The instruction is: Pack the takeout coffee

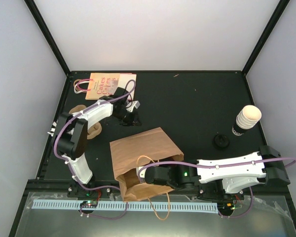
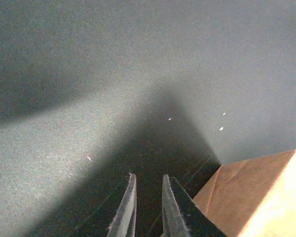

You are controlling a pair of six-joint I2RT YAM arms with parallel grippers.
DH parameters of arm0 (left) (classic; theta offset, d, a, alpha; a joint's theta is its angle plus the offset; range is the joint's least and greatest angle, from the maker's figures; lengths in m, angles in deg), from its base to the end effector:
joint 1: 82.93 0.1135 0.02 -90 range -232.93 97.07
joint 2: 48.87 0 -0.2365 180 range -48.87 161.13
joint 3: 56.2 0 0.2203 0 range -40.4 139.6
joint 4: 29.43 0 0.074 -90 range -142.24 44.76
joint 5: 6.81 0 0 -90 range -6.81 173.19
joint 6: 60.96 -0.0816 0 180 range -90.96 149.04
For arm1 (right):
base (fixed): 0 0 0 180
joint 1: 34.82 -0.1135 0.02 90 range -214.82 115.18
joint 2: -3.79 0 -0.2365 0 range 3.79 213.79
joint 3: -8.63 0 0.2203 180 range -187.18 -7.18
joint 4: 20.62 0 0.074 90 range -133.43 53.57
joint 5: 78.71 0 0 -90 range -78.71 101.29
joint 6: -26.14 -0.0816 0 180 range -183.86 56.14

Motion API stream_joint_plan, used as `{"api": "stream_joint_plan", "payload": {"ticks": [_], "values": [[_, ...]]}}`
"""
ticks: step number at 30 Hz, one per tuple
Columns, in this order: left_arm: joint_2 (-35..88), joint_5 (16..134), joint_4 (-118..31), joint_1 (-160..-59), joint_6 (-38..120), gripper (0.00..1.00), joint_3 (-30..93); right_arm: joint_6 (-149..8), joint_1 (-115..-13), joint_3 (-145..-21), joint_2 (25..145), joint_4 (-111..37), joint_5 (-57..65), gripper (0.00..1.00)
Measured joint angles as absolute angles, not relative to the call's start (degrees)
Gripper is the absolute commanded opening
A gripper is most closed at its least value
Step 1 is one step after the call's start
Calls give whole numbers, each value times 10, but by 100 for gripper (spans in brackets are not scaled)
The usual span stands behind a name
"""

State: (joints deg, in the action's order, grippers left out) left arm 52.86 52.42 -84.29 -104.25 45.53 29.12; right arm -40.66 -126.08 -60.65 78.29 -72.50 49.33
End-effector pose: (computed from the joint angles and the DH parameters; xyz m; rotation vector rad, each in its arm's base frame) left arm 0.2882 -0.1573 0.1463 0.2514 2.8653 -0.9015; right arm 0.0447 0.2523 0.2053 -1.8050 1.4400 -0.2767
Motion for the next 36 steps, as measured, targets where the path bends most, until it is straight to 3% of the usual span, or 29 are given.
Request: {"api": "stream_joint_plan", "payload": {"ticks": [5,36], "values": [[542,520,-841,-1042,455,2,284,-406,-1261,-602,783,-725,494,49],[611,448,-812,-1064,443,2,277,-352,-1260,-562,784,-647,527,48]]}}
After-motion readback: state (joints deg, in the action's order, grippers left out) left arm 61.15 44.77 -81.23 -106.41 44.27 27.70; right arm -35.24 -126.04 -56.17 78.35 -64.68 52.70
